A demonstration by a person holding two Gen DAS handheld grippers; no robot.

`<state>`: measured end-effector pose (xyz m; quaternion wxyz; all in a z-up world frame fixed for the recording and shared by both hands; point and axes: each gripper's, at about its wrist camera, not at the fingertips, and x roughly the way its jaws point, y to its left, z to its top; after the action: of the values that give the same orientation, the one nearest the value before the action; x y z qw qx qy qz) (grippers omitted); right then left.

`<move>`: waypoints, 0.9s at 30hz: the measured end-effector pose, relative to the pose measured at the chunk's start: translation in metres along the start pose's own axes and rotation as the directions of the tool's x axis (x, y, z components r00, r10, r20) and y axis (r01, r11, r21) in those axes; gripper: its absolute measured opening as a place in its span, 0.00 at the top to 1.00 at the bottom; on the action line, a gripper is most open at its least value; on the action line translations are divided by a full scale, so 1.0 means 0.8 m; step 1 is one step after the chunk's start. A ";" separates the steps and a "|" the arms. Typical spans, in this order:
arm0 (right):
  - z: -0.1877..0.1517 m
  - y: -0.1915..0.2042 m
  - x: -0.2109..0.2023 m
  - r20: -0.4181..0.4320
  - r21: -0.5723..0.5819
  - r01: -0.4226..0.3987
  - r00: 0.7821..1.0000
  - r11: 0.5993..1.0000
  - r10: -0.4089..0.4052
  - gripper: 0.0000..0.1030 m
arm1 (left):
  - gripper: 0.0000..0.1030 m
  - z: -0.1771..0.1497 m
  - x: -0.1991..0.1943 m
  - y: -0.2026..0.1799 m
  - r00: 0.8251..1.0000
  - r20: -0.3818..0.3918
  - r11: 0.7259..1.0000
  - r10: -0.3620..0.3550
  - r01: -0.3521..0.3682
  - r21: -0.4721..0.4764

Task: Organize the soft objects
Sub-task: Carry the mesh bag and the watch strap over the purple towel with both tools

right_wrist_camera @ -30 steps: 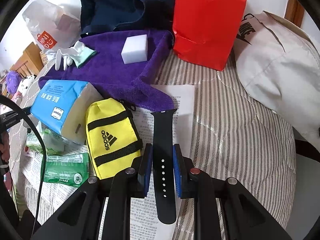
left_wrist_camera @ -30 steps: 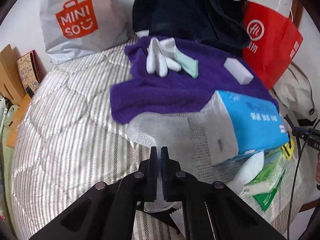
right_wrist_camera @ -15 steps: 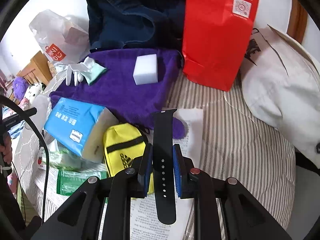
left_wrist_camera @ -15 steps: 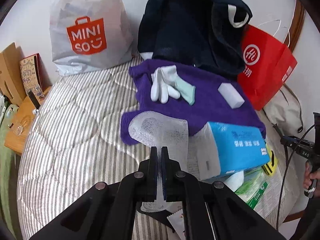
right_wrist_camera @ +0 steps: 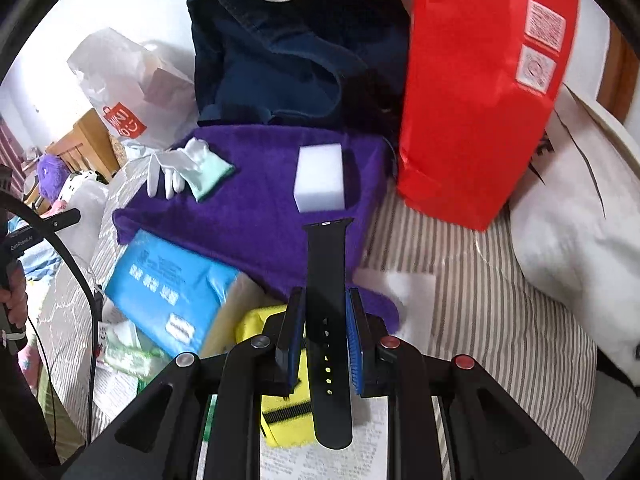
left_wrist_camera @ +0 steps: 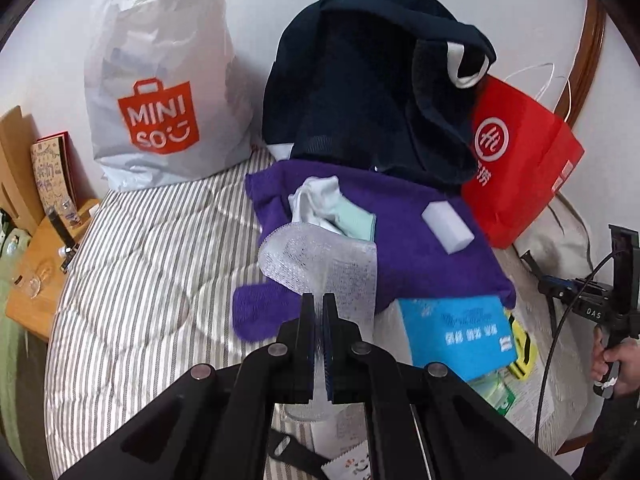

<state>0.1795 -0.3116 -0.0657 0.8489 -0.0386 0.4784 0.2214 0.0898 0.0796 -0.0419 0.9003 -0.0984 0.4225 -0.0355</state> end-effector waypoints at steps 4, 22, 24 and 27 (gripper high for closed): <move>0.018 0.004 0.006 0.009 -0.005 -0.013 1.000 1.000 0.013 0.81 | 0.96 0.016 0.004 -0.004 1.000 0.008 1.000 0.002 -0.002 0.011; 0.083 0.006 0.065 0.023 0.007 -0.009 1.000 1.000 0.009 0.81 | 0.96 0.081 0.053 -0.023 0.999 0.014 0.998 -0.050 0.049 0.035; 0.089 0.005 0.074 0.022 0.019 -0.024 0.999 1.000 0.023 0.81 | 0.96 0.086 0.059 -0.025 0.998 0.011 0.998 -0.054 0.054 0.036; 0.096 0.006 0.088 0.025 0.020 -0.018 1.000 1.000 0.018 0.81 | 0.96 0.093 0.069 -0.028 0.998 0.005 0.997 -0.060 0.060 0.038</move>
<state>0.2700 -0.2622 -0.0821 0.8531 -0.0230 0.4704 0.2248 0.1827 0.0604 -0.0330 0.9018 -0.0940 0.4160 -0.0704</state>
